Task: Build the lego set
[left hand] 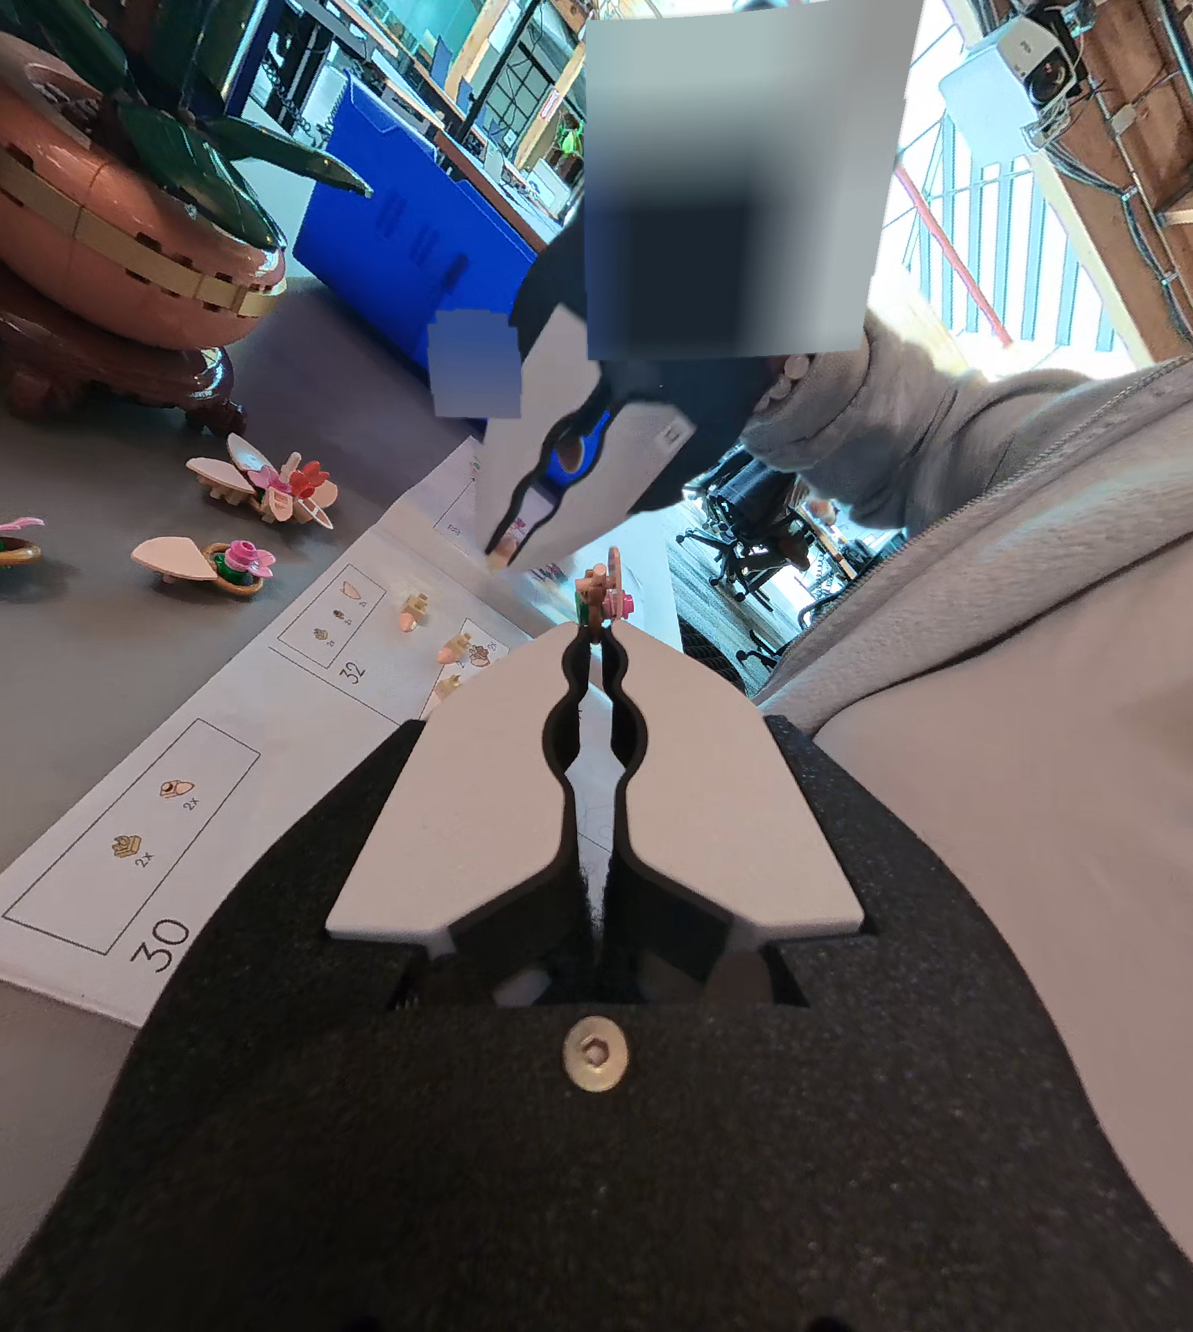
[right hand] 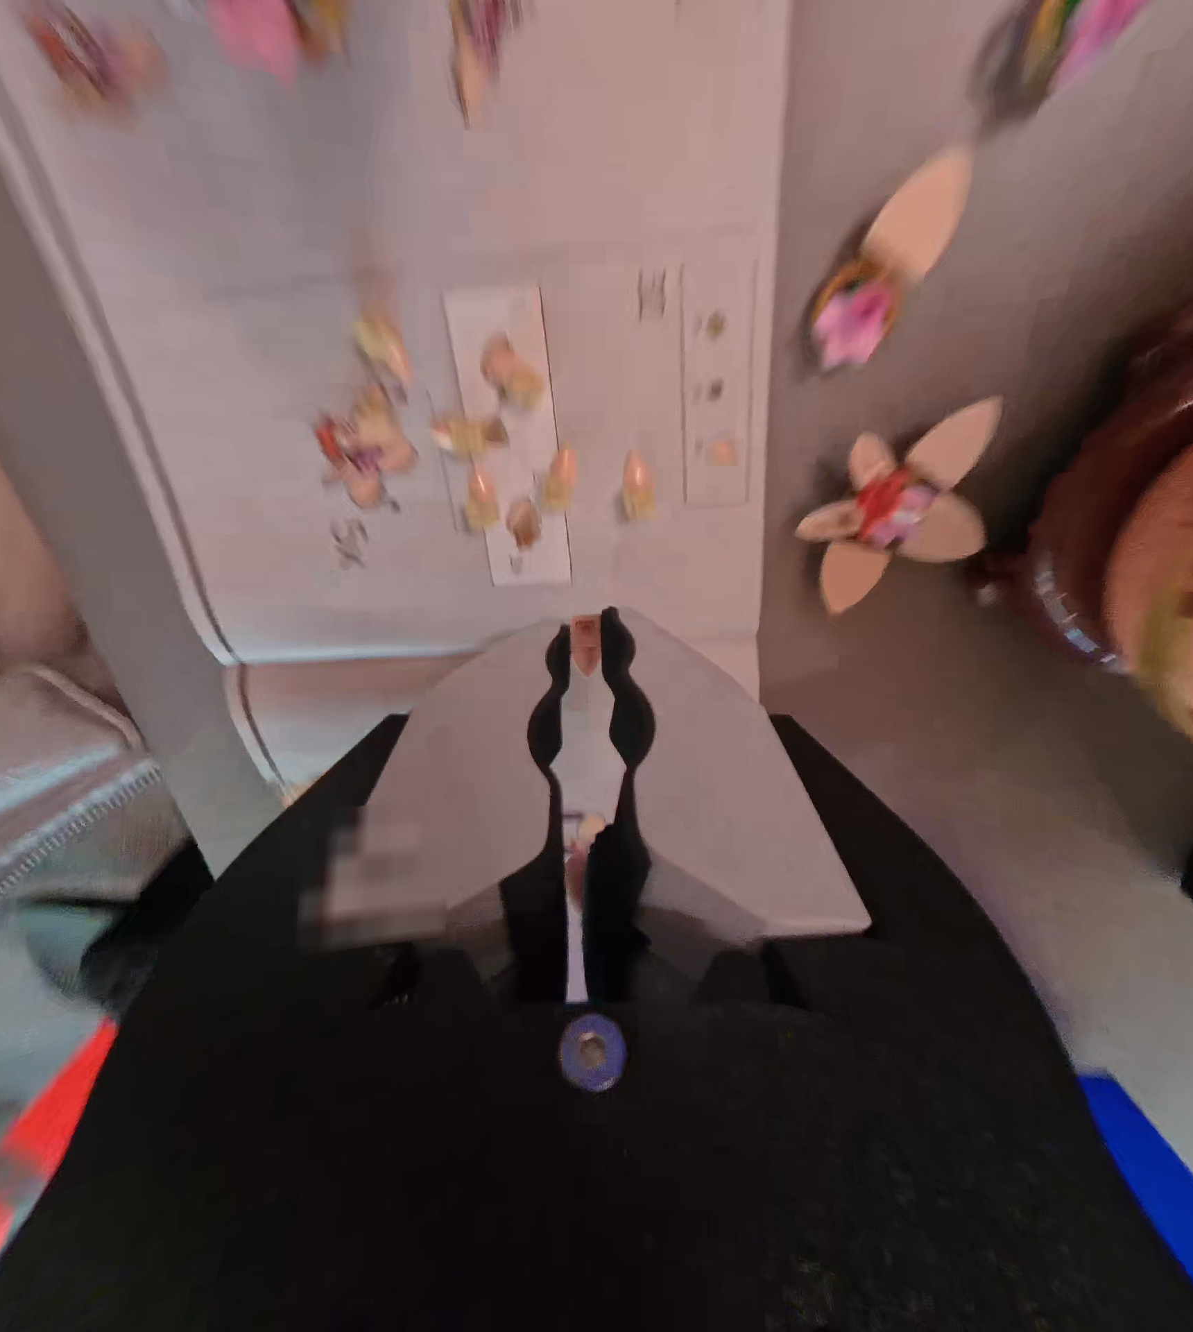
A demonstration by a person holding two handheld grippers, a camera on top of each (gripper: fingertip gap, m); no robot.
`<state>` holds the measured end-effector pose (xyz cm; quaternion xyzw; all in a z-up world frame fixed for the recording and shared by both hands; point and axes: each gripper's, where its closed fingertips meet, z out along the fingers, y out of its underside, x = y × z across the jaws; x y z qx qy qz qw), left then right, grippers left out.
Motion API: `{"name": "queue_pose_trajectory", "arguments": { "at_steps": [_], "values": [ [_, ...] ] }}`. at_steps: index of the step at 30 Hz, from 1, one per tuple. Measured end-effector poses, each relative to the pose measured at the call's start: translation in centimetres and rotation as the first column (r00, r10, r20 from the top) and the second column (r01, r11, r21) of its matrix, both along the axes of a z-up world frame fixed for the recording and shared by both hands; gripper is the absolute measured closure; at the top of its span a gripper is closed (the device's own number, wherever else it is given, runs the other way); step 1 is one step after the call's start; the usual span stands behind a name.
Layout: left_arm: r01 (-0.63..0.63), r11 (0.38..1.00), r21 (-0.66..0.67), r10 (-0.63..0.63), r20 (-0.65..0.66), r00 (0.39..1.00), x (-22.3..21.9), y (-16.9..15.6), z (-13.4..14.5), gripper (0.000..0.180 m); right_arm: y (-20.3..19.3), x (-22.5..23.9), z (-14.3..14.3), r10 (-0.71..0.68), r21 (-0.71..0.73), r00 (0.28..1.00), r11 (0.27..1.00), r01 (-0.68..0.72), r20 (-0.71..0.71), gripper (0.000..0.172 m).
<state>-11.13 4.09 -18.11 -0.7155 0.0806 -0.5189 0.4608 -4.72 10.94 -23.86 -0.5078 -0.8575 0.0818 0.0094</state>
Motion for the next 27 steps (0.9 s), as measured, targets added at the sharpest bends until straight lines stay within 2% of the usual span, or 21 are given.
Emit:
{"name": "queue_pose_trajectory", "arguments": {
  "at_steps": [2, 4, 6, 13, 16, 19, 23, 27],
  "values": [
    [0.003, 1.0, 0.005, -0.003, 0.013, 1.0, 0.0, 0.0, 0.2, 0.178, -1.3, -2.4, 3.1, -0.05, -0.159, 0.961, 0.987, 0.006, -0.272, 0.165],
    [0.001, 1.0, 0.007, -0.001, 0.027, 1.0, 0.0, 0.0, 0.4, 0.178, -2.9, -4.5, 7.0, -0.151, -0.324, 0.835, 0.946, -0.034, -0.528, 0.165],
    [-0.012, 1.0, 0.004, 0.012, 0.028, 1.0, -0.2, 0.1, 0.3, 0.178, -4.2, -5.3, 9.9, -0.239, -0.417, 0.683, 0.903, -0.105, -0.69, 0.165],
    [-0.153, 0.988, 0.009, 0.152, 0.07, 0.986, -0.8, 1.8, 0.8, 0.178, -5.6, -5.2, 11.9, -0.33, -0.389, 0.343, 0.914, -0.118, -0.88, 0.165],
    [-0.119, 0.993, 0.013, 0.115, 0.16, 0.98, 0.2, 1.8, 2.0, 0.178, -5.4, -4.8, 11.6, -0.352, -0.399, 0.304, 0.911, -0.105, -0.885, 0.165],
    [-0.027, 0.999, -0.034, 0.035, 0.243, 0.969, 1.6, 1.3, 2.3, 0.178, -5.2, -3.5, 11.6, -0.363, -0.427, 0.317, 0.889, -0.162, -0.876, 0.165],
    [0.132, 0.982, -0.134, -0.089, 0.287, 0.954, 3.7, -0.4, 1.8, 0.178, -5.1, -1.2, 10.9, -0.289, -0.386, 0.349, 0.887, -0.252, -0.892, 0.165],
    [0.235, 0.95, -0.203, -0.176, 0.274, 0.946, 5.7, -2.0, 1.1, 0.178, -6.2, 0.5, 8.8, -0.169, -0.309, 0.378, 0.884, -0.349, -0.91, 0.165]
  ]
}}
